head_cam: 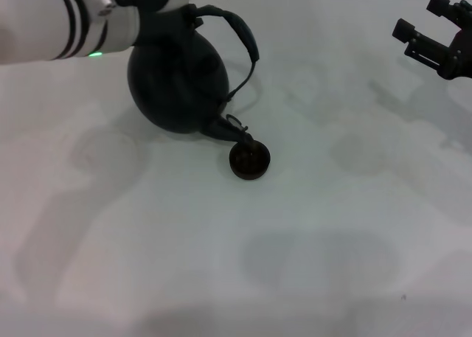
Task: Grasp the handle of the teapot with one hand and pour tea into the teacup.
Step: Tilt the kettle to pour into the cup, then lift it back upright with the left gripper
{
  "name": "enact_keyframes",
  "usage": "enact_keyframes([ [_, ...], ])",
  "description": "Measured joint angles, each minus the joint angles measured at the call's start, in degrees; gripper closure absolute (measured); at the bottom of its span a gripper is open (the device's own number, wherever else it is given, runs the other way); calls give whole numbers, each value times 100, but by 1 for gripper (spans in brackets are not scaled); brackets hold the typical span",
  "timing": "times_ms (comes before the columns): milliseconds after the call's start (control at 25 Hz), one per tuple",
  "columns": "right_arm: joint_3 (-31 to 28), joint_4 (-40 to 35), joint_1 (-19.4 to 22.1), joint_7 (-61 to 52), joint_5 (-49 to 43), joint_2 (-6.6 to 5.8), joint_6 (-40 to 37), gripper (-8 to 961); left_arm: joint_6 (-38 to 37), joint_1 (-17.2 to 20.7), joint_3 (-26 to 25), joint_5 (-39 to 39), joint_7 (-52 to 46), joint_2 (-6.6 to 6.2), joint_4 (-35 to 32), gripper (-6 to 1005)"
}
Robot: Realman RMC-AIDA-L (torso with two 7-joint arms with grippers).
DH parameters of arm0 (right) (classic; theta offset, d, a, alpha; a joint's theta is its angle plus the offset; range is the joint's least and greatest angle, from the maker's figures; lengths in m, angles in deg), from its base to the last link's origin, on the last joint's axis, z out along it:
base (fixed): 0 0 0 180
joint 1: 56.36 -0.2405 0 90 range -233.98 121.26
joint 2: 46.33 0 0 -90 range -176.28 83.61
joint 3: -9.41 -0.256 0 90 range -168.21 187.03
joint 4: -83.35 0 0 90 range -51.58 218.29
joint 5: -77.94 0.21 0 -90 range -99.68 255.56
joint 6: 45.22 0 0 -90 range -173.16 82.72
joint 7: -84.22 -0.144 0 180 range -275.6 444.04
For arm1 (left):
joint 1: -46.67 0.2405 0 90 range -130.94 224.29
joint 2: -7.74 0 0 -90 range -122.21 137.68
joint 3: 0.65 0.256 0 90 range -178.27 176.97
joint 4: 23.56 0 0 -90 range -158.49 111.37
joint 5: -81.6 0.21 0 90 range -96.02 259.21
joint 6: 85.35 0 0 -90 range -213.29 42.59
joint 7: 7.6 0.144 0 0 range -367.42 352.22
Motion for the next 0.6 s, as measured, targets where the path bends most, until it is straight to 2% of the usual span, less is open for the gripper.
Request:
enact_keyframes([
  [600,0,0,0,0,0,0,-83,108,-50,-31,171,260,-214,-4,-179,883],
])
